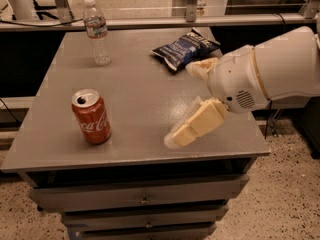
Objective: Pick coke can
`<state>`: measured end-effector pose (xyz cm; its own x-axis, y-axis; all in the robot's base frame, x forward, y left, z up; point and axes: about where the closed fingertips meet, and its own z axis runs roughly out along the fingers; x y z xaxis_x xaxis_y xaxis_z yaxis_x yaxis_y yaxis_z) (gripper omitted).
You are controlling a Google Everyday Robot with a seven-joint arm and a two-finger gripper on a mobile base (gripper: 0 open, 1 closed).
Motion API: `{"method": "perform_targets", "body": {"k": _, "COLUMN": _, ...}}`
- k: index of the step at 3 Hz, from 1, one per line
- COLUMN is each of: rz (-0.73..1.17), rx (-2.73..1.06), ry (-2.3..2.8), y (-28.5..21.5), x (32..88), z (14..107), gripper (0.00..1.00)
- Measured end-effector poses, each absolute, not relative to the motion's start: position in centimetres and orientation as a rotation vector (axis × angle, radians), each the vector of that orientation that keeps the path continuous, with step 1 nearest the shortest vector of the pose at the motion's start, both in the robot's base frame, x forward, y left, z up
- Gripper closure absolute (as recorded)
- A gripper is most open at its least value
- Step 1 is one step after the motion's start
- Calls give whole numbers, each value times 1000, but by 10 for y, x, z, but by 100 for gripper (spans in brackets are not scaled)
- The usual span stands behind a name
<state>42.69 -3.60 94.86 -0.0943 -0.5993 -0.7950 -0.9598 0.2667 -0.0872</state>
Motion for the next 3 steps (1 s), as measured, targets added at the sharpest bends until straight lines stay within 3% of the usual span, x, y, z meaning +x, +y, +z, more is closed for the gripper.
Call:
{"method": "perform_targets", "body": {"k": 1, "rz": 661, "rx": -1373, "ry": 1731, "y": -26, "x": 428, "z": 943, "gripper": 0}}
{"method": "perform_targets", "body": {"k": 3, "rz": 841, "rx": -1268, "ry": 1479, "y": 67, "x": 451, "z": 917, "gripper": 0}}
